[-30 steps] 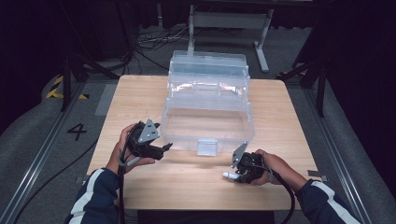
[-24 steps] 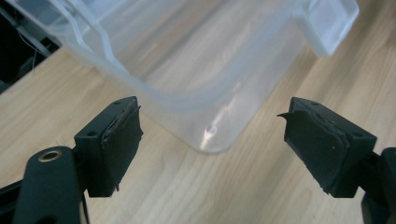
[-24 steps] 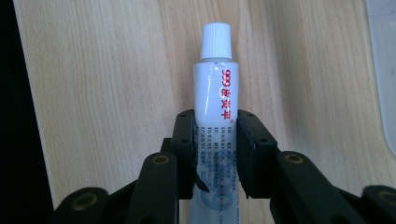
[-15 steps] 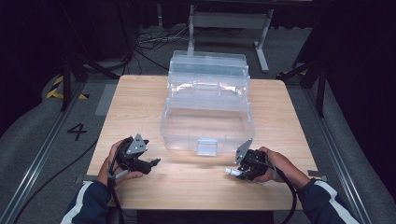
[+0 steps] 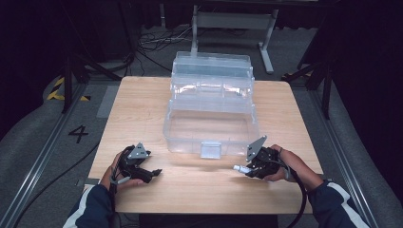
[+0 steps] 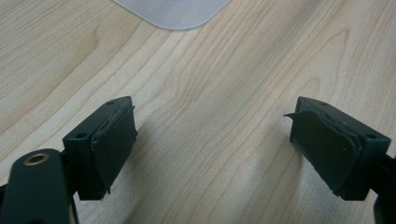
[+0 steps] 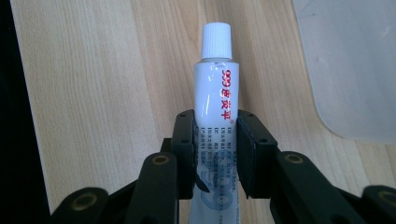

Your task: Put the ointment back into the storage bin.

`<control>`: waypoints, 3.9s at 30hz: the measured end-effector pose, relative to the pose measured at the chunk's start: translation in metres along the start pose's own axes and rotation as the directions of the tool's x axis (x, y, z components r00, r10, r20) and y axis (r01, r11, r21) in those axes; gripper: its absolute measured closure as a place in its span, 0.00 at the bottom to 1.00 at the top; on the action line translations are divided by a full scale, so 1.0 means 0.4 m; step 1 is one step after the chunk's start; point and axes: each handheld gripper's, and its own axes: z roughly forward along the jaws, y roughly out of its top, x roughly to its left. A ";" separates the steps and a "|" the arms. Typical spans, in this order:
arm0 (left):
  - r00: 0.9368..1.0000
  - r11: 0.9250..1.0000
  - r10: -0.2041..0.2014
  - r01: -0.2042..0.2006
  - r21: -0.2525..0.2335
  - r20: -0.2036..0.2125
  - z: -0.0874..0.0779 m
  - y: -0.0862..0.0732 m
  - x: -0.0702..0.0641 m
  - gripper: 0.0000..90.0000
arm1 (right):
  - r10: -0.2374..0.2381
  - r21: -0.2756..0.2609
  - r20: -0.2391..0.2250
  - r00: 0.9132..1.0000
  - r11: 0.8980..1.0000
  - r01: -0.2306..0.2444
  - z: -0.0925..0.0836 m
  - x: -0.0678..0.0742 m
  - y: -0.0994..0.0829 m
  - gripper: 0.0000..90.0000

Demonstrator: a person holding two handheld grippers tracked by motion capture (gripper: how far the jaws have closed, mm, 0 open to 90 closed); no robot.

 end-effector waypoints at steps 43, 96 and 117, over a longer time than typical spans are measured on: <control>1.000 1.000 -0.005 0.005 0.001 -0.002 0.001 0.001 0.000 0.16 | -0.089 -0.034 0.130 0.987 0.995 0.094 -0.219 -0.035 0.114 0.79; 1.000 1.000 -0.008 0.008 0.001 -0.001 0.001 0.001 -0.001 0.16 | -0.120 0.119 0.119 0.986 0.987 0.105 -0.097 -0.217 0.323 0.79; 1.000 1.000 -0.006 0.006 0.001 0.000 0.001 0.001 0.000 0.15 | -0.096 0.207 0.048 0.994 0.975 0.085 0.017 -0.243 0.282 0.79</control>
